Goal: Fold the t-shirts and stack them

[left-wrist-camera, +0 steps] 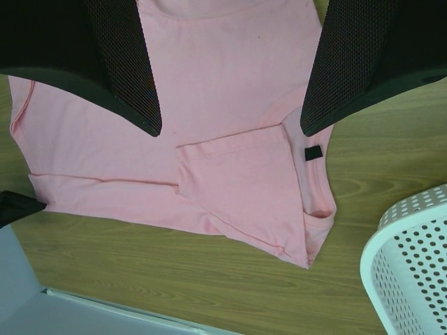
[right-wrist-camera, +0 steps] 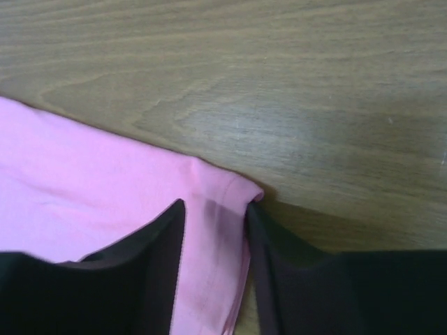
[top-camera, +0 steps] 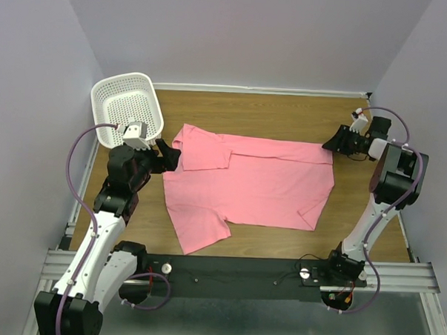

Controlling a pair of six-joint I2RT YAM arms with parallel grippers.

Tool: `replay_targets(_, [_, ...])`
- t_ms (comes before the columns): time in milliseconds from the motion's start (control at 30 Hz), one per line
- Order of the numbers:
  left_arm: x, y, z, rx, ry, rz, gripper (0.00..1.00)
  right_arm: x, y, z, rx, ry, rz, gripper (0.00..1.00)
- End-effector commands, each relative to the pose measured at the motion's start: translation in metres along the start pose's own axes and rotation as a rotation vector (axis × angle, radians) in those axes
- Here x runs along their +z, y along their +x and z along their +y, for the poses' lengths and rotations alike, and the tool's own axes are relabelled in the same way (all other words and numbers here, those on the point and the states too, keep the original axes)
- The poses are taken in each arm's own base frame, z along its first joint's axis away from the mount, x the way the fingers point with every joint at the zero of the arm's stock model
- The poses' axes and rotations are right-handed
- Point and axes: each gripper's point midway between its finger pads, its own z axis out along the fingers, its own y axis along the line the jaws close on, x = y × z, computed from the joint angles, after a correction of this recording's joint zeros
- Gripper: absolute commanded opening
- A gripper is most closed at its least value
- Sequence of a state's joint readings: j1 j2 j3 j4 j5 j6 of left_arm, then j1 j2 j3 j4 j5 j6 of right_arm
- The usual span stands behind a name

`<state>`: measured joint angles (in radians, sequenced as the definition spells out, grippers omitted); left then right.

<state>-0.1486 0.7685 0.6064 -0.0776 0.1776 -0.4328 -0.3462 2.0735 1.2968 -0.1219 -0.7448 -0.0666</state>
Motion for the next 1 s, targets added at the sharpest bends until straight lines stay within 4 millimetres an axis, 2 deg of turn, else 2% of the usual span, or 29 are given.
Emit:
replay_targets(0, [-0.001,-0.005,-0.007,-0.009,0.036,-0.018,0.88,0.007,0.045,-0.025,0.117,0.117,0.138,0.42])
replay_targets(33, [0.000,-0.003,-0.008,-0.011,0.043,-0.009,0.87,0.008,0.046,-0.027,0.117,0.125,0.141,0.35])
replay_targets(67, [0.001,-0.003,-0.008,-0.011,0.047,-0.007,0.87,0.007,0.042,-0.028,0.112,0.136,0.132,0.21])
replay_targets(100, [0.002,-0.001,-0.008,-0.012,0.047,-0.003,0.87,0.006,0.040,-0.029,0.110,0.139,0.129,0.16])
replay_targets(133, [0.004,0.001,-0.008,-0.017,0.052,0.008,0.87,0.006,0.038,-0.029,0.112,0.141,0.127,0.05])
replay_targets(167, [0.006,0.002,-0.008,-0.020,0.054,0.012,0.87,0.007,0.035,-0.030,0.108,0.147,0.123,0.01])
replay_targets(267, [0.014,0.005,-0.007,-0.060,0.047,0.025,0.85,0.006,0.019,-0.040,0.074,0.190,0.098,0.01])
replay_targets(300, [0.018,0.001,-0.009,-0.071,0.057,0.009,0.84,0.005,0.006,-0.044,0.055,0.204,0.077,0.01])
replay_targets(400, [0.041,0.002,-0.012,-0.110,0.075,0.048,0.76,0.005,-0.009,-0.057,0.017,0.260,0.066,0.01])
replay_targets(433, [0.059,-0.001,-0.011,-0.116,0.059,0.069,0.75,0.006,-0.014,-0.066,0.003,0.286,0.066,0.01])
replay_targets(500, [0.079,-0.003,-0.012,-0.115,0.040,0.090,0.73,0.010,-0.017,-0.077,-0.003,0.306,0.070,0.00])
replay_targets(533, [0.097,0.010,-0.005,-0.123,0.009,0.140,0.73,0.010,-0.018,-0.081,-0.002,0.312,0.071,0.01])
replay_targets(567, [0.110,-0.008,-0.009,-0.119,0.010,0.114,0.72,0.010,-0.028,-0.084,-0.015,0.322,0.057,0.01])
replay_targets(600, [0.121,-0.009,-0.008,-0.124,-0.004,0.122,0.71,0.011,-0.029,-0.087,-0.020,0.331,0.057,0.00])
replay_targets(633, [0.142,-0.009,-0.006,-0.125,-0.023,0.134,0.70,0.014,-0.031,-0.092,-0.025,0.336,0.057,0.01])
replay_targets(667, [0.153,-0.010,-0.004,-0.125,-0.038,0.136,0.70,0.015,-0.028,-0.093,-0.018,0.335,0.064,0.00])
replay_targets(700, [0.165,-0.009,-0.004,-0.127,-0.051,0.140,0.70,0.015,-0.033,-0.094,-0.023,0.335,0.055,0.01])
replay_targets(733, [0.183,0.011,0.007,-0.133,-0.089,0.190,0.70,0.017,-0.034,-0.095,-0.023,0.334,0.055,0.01])
replay_targets(767, [0.198,-0.004,0.002,-0.133,-0.089,0.165,0.69,0.019,-0.032,-0.097,-0.019,0.330,0.061,0.01])
replay_targets(800, [0.209,0.000,0.006,-0.135,-0.106,0.180,0.68,0.020,-0.036,-0.097,-0.023,0.328,0.054,0.01])
replay_targets(833, [0.223,0.022,0.020,-0.139,-0.155,0.235,0.68,0.020,-0.036,-0.097,-0.019,0.328,0.055,0.01])
replay_targets(867, [0.234,0.010,0.018,-0.144,-0.162,0.212,0.68,0.021,-0.035,-0.099,-0.017,0.329,0.055,0.01])
replay_targets(933, [0.248,0.014,0.025,-0.145,-0.192,0.213,0.68,0.020,-0.040,-0.100,-0.021,0.330,0.048,0.01])
replay_targets(967, [0.256,0.024,0.032,-0.150,-0.218,0.242,0.68,0.021,-0.043,-0.102,-0.025,0.335,0.043,0.01])
